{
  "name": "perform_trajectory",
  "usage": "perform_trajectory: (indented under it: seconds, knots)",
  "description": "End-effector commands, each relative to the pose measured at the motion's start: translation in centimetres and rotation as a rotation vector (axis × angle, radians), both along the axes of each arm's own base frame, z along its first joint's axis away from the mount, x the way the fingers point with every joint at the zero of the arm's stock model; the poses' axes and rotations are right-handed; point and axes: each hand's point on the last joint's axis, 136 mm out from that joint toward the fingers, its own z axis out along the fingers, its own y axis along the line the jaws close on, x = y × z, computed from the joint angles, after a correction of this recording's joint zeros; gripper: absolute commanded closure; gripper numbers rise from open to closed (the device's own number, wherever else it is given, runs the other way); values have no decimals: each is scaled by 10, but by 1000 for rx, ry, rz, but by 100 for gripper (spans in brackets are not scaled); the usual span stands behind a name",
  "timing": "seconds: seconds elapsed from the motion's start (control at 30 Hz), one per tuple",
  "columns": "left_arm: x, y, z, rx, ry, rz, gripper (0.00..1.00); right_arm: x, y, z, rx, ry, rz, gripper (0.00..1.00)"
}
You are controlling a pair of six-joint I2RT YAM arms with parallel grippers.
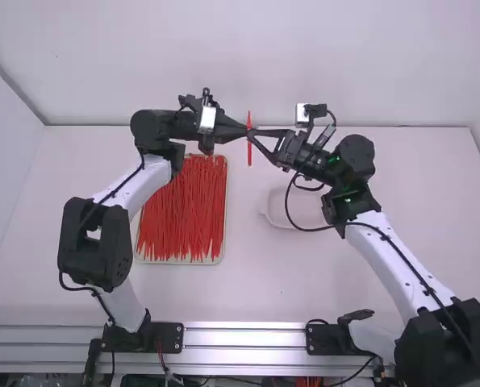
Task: Fasten the cable tie
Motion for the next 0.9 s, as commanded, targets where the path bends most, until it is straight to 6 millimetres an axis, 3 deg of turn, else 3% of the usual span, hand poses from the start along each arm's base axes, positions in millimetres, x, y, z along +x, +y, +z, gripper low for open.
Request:
perform_trajectory:
  seconds: [0.0,0.3,0.33,0.37,0.43,0.67,0.87]
  knots:
    - [-16,-1,-13,68,-28,-75,98,10,-7,5,16,-8,-57,100]
    - [-18,-5,-10,66,25,-81,99,11,-9,5,18,-2,-58,100]
    - [-18,-4,-10,67,30,-79,99,11,-10,5,18,-2,-59,92]
    - [-16,-2,-10,64,37,-71,98,10,-9,3,15,4,-54,75]
    - [-13,-3,-7,51,71,-59,98,8,-8,0,7,15,-37,67]
    - [-14,-2,-9,69,102,-67,99,4,-10,-2,-8,17,2,58]
    - [-15,2,-12,91,120,-75,98,2,-11,-3,-12,16,17,57]
